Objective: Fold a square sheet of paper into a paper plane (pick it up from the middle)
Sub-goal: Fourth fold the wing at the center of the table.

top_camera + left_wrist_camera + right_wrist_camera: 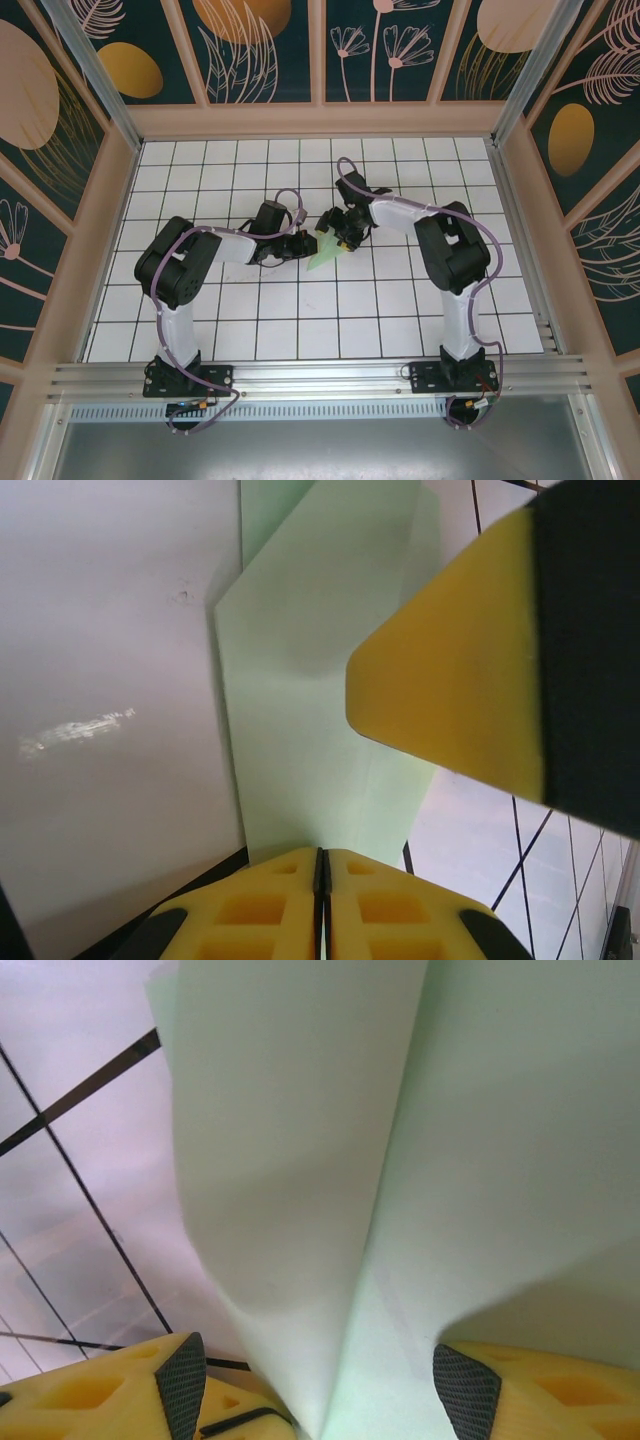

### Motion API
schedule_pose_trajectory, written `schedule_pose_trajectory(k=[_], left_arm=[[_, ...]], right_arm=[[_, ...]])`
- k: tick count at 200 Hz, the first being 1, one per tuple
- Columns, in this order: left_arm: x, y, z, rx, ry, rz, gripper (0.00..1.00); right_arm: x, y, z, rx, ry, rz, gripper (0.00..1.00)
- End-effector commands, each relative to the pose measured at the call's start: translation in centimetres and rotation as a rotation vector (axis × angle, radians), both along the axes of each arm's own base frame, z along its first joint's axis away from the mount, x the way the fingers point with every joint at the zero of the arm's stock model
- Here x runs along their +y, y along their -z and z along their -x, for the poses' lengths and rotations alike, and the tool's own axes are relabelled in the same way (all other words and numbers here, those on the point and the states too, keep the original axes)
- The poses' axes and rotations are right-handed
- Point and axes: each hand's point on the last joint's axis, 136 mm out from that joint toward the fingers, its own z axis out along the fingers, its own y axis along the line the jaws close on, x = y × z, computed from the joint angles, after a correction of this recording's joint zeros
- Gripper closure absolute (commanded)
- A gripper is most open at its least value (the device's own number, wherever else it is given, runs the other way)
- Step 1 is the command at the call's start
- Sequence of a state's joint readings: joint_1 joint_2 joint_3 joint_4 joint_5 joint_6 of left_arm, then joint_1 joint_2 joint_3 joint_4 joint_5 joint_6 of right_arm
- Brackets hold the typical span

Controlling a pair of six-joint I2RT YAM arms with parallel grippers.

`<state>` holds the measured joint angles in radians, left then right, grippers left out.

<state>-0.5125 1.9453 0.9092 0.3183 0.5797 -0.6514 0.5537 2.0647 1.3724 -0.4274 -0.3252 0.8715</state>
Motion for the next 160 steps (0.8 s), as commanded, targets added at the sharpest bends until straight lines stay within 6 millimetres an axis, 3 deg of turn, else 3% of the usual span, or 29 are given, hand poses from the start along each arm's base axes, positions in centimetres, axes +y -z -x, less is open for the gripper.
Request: schedule_pose_trajectory(k=[1, 28, 102, 160], left_arm=[[-0.5, -2.3, 0.1, -0.062, 0.024, 0.043, 0.87], [-0.4, -3.0, 0.0, -0.084, 0.015, 0.047, 0.87], [-0.1, -5.1, -0.7, -0.132, -0.035, 0.076, 0.84], [-0.9, -3.9, -0.2, -0.079, -0.003, 0.095, 0.84]], right_arm=[[-8.8, 9.8, 6.2, 0.273, 0.071, 0.426, 0.34], [-8.8, 10.0, 6.2, 0.287, 0.081, 0.432, 0.41], [-8.9, 10.3, 6.5, 0.303, 0.097, 0.437, 0.47], [-9.0, 10.6, 6.9, 0.314, 0.105, 0.437, 0.56]])
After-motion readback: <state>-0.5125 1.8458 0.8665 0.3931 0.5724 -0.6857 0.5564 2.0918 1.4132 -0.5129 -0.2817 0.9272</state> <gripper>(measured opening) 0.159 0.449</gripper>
